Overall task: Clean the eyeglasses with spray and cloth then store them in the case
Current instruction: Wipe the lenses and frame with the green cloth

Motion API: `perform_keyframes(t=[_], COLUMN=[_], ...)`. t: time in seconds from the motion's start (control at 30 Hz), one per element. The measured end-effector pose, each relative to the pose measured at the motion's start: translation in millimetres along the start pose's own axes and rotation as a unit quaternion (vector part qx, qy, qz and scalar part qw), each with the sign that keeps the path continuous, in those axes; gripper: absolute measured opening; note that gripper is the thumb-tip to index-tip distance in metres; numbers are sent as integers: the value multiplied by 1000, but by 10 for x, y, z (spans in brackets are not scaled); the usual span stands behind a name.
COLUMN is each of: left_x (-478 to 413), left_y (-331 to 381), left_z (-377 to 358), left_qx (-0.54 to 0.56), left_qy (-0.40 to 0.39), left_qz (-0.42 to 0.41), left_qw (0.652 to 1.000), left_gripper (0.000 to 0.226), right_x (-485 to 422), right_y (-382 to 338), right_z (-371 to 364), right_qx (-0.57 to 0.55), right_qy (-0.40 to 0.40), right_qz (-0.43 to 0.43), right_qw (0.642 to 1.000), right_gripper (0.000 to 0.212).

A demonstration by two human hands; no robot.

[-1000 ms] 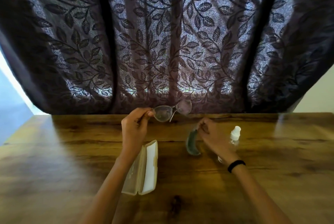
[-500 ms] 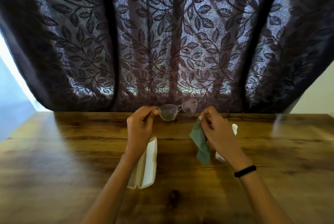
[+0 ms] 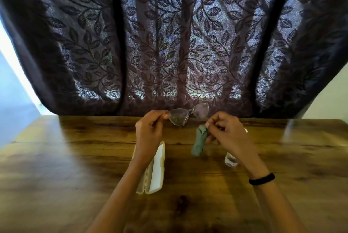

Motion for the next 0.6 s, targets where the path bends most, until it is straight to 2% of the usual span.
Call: perform_keyframes(t=[0.13, 0.27, 0.33, 0.4, 0.5, 0.6], left_x=[10, 26, 32, 35, 27, 29], left_y=[20, 7, 18, 48, 95, 148], left_z=[4, -7, -20, -31, -21, -29], left_qx=[7, 4, 1, 3, -1, -16], left_qy=[-2, 7, 11, 13, 24, 19], left_qz=[-1, 4, 7, 9, 10, -5], left_qw=[1000, 1000, 1000, 1000, 1000, 1000], left_gripper=[25, 17, 14, 15, 15, 13], right_x=[25, 52, 35, 15, 53, 167], right_y=[-54, -225, -293, -323, -362, -445], right_z=[-45, -136, -183, -217, -217, -266], right_qx=[-196, -357, -393, -357, -214, -75], right_qy=[-21, -56, -47, -10, 87, 150], right_qz=[-54, -45, -22, 13, 104, 195], right_qw=[979, 931, 918, 934, 967, 966], right_gripper=[13, 13, 11, 10, 15, 9])
Point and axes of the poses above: each hand's wrist, its own x-axis away from the middle knuckle, its own z-axis out of the back of the hand, y = z × x, the point moved 7 cm from there along -x, towards the middle knuckle, and after that the axes turned 6 degrees about y, right-handed, at the moved point
